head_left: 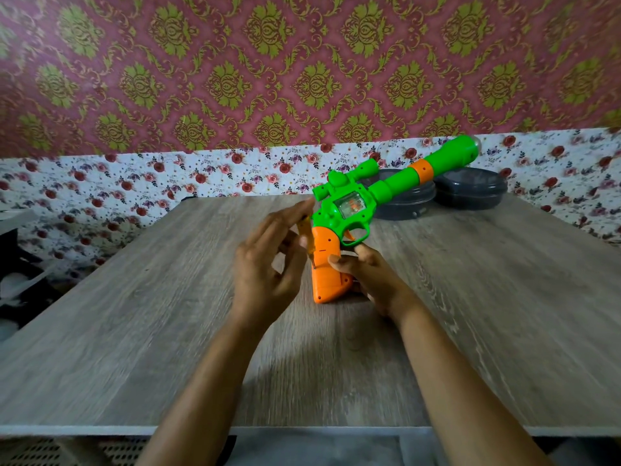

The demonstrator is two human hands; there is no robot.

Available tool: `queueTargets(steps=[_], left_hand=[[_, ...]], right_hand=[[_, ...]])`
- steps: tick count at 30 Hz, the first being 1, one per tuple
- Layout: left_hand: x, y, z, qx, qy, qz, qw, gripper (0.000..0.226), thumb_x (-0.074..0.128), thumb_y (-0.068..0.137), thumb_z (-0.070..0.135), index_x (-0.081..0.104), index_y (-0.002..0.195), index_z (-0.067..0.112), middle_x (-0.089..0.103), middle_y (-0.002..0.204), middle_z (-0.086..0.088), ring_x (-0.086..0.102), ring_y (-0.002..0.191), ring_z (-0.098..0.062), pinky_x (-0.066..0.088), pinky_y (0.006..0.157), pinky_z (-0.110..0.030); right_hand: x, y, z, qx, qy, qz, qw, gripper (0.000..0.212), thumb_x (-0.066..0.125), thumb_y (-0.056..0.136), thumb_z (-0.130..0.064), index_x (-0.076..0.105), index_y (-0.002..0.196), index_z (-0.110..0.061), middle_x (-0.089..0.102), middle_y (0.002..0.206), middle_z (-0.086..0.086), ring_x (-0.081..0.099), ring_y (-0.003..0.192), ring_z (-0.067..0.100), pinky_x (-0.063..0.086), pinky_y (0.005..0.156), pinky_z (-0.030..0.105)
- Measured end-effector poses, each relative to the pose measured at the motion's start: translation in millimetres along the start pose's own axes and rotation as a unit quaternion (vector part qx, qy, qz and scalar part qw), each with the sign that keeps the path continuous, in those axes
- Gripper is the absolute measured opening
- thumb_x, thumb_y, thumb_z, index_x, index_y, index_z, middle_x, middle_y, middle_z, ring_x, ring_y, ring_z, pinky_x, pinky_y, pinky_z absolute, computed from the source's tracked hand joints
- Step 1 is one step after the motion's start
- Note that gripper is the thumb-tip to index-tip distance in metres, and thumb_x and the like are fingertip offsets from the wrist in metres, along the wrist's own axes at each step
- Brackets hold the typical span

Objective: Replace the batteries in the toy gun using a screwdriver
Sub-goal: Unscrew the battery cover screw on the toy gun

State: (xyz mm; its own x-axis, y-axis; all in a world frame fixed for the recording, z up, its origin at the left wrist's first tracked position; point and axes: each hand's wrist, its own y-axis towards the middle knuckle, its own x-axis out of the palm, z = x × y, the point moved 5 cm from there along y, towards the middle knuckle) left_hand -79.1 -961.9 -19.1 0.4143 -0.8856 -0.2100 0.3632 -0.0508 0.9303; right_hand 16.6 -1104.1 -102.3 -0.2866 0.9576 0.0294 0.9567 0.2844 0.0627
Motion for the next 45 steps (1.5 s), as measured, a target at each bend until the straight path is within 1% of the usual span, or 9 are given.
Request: queueTargets(steps=[4, 7, 13, 17, 22, 32, 37, 42, 45], left_hand=[[-4, 2, -9, -0.024, -0.007, 0.031, 0.999, 0.038, 0.044, 0.092, 0.006, 0.054, 0.124, 0.023, 0.065, 0.101, 0.003, 0.063, 0.063, -0.006, 0.051, 0.053, -0.022], [-5, 1, -7, -0.027, 0.004, 0.046, 0.999, 0.027, 0.057, 0.089, 0.016, 0.058, 0.115, 0.022, 0.063, 0.095, 0.010, 0.061, 0.066, -0.005, 0.049, 0.057, -0.019], [-11, 1, -8, -0.070, -0.032, 0.094, 0.993, 0.031, 0.070, 0.077, 0.020, 0.044, 0.090, 0.029, 0.061, 0.092, 0.006, 0.063, 0.078, -0.008, 0.052, 0.060, -0.024], [-10, 2, -6, -0.076, -0.026, 0.089, 0.993, 0.039, 0.075, 0.074, 0.023, 0.043, 0.092, 0.038, 0.060, 0.083, 0.012, 0.062, 0.071, -0.010, 0.052, 0.055, -0.030], [-8, 2, 0, -0.026, 0.051, 0.043, 0.997, 0.019, 0.070, 0.080, 0.026, 0.065, 0.098, 0.026, 0.061, 0.081, 0.005, 0.060, 0.068, -0.007, 0.049, 0.054, -0.028], [-5, 1, 5, -0.003, 0.018, 0.003, 1.000, 0.031, 0.050, 0.089, 0.014, 0.056, 0.119, 0.016, 0.066, 0.093, -0.001, 0.063, 0.068, -0.006, 0.054, 0.056, -0.027], [-6, 1, 1, -0.008, 0.043, 0.030, 0.999, 0.023, 0.070, 0.080, 0.023, 0.058, 0.100, 0.020, 0.056, 0.086, 0.019, 0.057, 0.073, 0.007, 0.046, 0.063, -0.008], [-9, 0, -1, -0.026, 0.004, 0.065, 0.998, 0.031, 0.077, 0.073, 0.025, 0.049, 0.082, 0.016, 0.054, 0.076, 0.005, 0.053, 0.060, -0.005, 0.045, 0.052, -0.018], [-4, -1, -1, -0.043, -0.020, 0.057, 0.997, 0.033, 0.076, 0.073, 0.025, 0.045, 0.084, 0.023, 0.058, 0.078, 0.016, 0.054, 0.057, -0.006, 0.044, 0.051, -0.017]], right_hand=[[0, 1, 1, 0.003, -0.004, 0.005, 1.000, 0.041, 0.068, 0.073, -0.025, 0.057, 0.113, -0.020, 0.066, 0.114, 0.007, 0.063, 0.105, 0.023, 0.050, 0.095, 0.043], [1, -2, -2, -0.001, 0.002, -0.003, 1.000, 0.033, 0.063, 0.085, -0.015, 0.053, 0.116, -0.019, 0.065, 0.112, 0.007, 0.063, 0.100, 0.020, 0.050, 0.091, 0.039], [3, -2, -2, -0.013, 0.006, -0.003, 1.000, 0.054, 0.062, 0.066, -0.027, 0.054, 0.118, -0.016, 0.066, 0.108, 0.006, 0.063, 0.096, 0.020, 0.051, 0.088, 0.038], [3, -1, -2, -0.014, 0.002, -0.003, 1.000, 0.054, 0.063, 0.066, -0.028, 0.055, 0.118, -0.017, 0.065, 0.112, 0.009, 0.063, 0.101, 0.023, 0.051, 0.092, 0.043], [4, -2, -2, -0.014, 0.004, -0.008, 1.000, 0.049, 0.063, 0.067, -0.029, 0.056, 0.114, -0.020, 0.066, 0.110, 0.006, 0.064, 0.098, 0.020, 0.051, 0.090, 0.041], [1, -3, -2, -0.006, 0.005, -0.001, 1.000, 0.028, 0.058, 0.088, -0.013, 0.054, 0.115, -0.020, 0.063, 0.116, 0.009, 0.061, 0.107, 0.025, 0.049, 0.094, 0.042], [2, -1, -2, -0.006, -0.006, -0.008, 1.000, 0.037, 0.065, 0.073, -0.027, 0.056, 0.109, -0.023, 0.064, 0.118, 0.008, 0.061, 0.108, 0.024, 0.049, 0.095, 0.043], [4, -1, -3, -0.021, 0.017, -0.019, 0.999, 0.048, 0.063, 0.066, -0.027, 0.055, 0.113, -0.020, 0.068, 0.100, -0.001, 0.065, 0.089, 0.012, 0.053, 0.077, 0.028], [4, -1, -2, -0.022, 0.017, -0.024, 0.999, 0.046, 0.063, 0.066, -0.027, 0.056, 0.111, -0.020, 0.068, 0.098, -0.002, 0.065, 0.088, 0.010, 0.053, 0.074, 0.026]])
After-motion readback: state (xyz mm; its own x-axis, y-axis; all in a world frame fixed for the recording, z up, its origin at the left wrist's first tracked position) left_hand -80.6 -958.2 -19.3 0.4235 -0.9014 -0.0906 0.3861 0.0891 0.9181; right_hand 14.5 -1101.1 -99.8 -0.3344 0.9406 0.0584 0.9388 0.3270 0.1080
